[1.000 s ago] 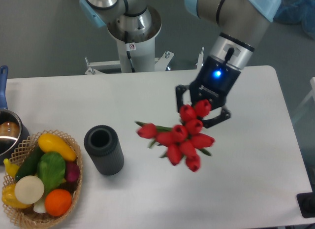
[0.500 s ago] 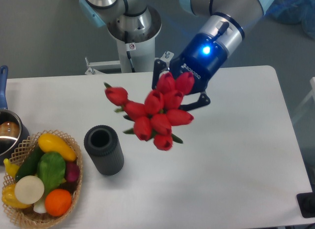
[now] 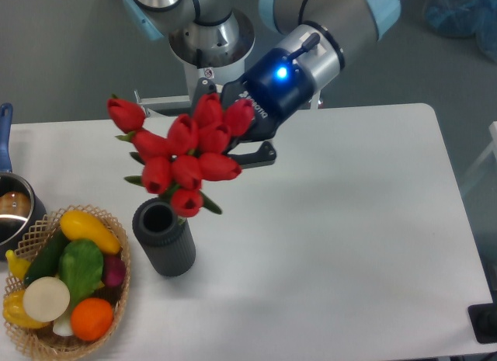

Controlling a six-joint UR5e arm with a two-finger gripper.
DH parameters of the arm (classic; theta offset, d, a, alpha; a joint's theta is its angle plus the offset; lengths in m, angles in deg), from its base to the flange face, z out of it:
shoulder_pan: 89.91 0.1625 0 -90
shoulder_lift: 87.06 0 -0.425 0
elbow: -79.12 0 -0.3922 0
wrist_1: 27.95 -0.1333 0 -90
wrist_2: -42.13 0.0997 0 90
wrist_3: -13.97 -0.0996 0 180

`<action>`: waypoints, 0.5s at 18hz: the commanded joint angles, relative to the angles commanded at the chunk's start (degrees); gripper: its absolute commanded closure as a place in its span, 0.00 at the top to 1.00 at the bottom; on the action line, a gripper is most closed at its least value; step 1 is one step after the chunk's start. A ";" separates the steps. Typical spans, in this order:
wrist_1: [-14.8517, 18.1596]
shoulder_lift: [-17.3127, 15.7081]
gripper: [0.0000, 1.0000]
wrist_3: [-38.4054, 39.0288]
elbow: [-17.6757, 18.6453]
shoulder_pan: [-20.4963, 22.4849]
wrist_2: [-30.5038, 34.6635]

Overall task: Insert the flowers into the vase
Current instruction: 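Carry the red tulips up and over toward the grey vase, then lower the tulip stems down into the grey vase opening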

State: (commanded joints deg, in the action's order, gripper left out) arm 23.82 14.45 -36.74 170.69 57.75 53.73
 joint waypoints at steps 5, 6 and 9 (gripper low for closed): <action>-2.90 -0.35 0.10 -0.18 4.48 -0.36 -1.05; -2.99 -0.44 0.10 -0.26 5.27 -0.36 -1.49; -3.25 -0.79 0.10 -0.27 6.07 -0.36 -1.50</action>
State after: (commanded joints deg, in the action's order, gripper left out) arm 20.56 13.66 -37.01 176.76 57.39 52.24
